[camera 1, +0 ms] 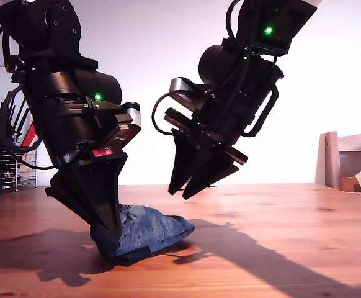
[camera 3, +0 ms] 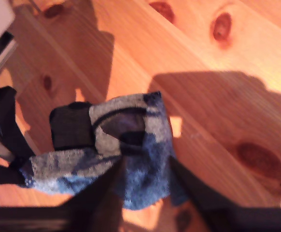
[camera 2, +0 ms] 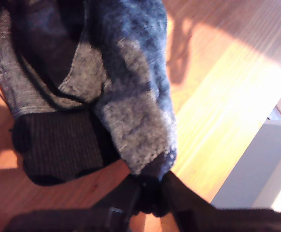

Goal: Fold the socks in front of you. After folding them, place them to the right side.

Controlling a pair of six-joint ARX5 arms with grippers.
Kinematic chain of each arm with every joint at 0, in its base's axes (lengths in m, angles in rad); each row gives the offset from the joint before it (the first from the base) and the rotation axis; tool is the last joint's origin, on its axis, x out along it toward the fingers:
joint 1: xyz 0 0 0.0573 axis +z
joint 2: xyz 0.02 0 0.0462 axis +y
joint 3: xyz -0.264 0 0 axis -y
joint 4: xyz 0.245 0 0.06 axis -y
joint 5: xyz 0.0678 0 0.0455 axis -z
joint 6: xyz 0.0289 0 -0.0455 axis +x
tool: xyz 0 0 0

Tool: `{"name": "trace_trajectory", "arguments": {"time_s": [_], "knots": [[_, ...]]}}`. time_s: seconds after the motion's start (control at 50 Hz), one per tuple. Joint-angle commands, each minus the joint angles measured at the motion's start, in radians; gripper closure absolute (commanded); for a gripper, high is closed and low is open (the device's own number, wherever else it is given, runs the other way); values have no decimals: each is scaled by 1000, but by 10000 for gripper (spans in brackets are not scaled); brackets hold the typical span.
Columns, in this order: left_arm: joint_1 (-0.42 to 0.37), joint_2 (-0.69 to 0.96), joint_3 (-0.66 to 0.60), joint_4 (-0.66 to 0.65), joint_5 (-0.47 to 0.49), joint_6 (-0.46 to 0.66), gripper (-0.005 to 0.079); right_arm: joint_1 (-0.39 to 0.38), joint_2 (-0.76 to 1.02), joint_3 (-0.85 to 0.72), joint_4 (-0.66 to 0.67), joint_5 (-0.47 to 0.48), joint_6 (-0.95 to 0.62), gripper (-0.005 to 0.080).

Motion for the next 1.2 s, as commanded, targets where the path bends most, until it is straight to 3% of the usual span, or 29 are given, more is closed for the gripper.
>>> {"name": "trace_trajectory", "arguments": {"time_s": [0.0, 0.26, 0.72, 1.0, 1.18], "knots": [[1, 11, -14, -5, 4, 5, 766, 22, 16, 1, 26, -8, -5, 761], [1, 11, -14, -6, 4, 5, 766, 66, 67, 1, 73, -6, 2, 762], [5, 11, -14, -28, 5, 5, 766, 68, 162, 1, 110, -3, -6, 762], [52, 11, -14, -111, 169, -37, 766, 67, 189, 1, 124, -3, -23, 762], [100, 11, -15, -139, 126, -58, 766, 67, 189, 1, 144, -3, -25, 762]]}}
